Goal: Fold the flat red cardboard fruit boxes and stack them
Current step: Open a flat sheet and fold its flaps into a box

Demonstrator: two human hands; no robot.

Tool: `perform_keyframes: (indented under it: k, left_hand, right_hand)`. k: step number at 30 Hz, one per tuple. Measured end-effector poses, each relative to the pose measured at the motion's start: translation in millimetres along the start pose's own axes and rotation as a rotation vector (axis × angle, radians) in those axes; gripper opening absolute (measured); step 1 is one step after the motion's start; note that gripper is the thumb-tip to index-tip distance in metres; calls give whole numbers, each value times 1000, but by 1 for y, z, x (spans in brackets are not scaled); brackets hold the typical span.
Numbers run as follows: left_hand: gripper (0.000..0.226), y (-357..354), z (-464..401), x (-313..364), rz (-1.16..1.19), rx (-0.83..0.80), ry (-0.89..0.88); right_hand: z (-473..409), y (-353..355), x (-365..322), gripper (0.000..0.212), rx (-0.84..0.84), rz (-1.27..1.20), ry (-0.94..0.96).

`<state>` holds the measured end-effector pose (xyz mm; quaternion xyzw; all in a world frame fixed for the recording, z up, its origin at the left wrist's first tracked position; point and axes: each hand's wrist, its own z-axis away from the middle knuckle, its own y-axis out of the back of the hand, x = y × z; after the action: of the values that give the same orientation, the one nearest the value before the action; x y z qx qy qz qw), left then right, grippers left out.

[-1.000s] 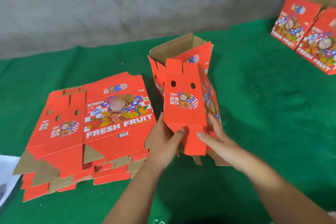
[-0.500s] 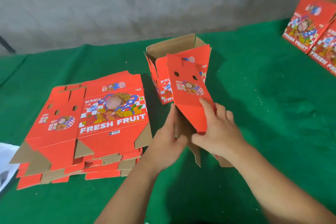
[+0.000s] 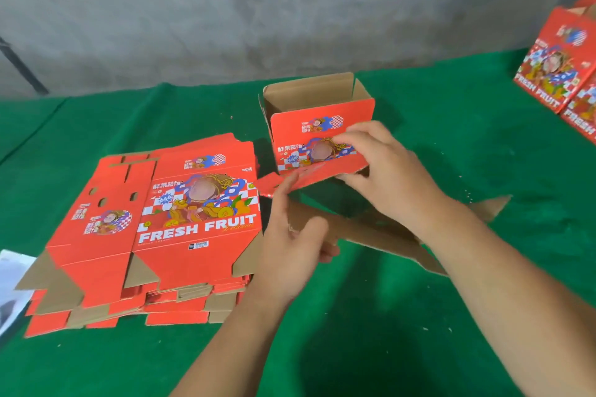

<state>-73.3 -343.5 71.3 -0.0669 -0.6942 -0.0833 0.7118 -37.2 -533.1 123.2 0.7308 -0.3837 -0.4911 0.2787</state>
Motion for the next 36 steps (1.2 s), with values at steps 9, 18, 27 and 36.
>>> perform_keyframes:
  k: [9, 18, 27, 36]
  left_hand:
    - [20, 37, -7, 44, -16, -194, 148]
    - [25, 44, -2, 38, -944, 369, -389]
    - [57, 59, -26, 45, -908, -224, -163]
    - [63, 24, -22, 53, 25, -62, -24]
  right_hand:
    - [-19, 14, -32, 50, -265, 172, 66]
    - [-42, 27, -43, 19, -440, 23, 93]
    - [-36, -11, -44, 19, -269, -174, 51]
    - [2, 21, -37, 101, -378, -25, 183]
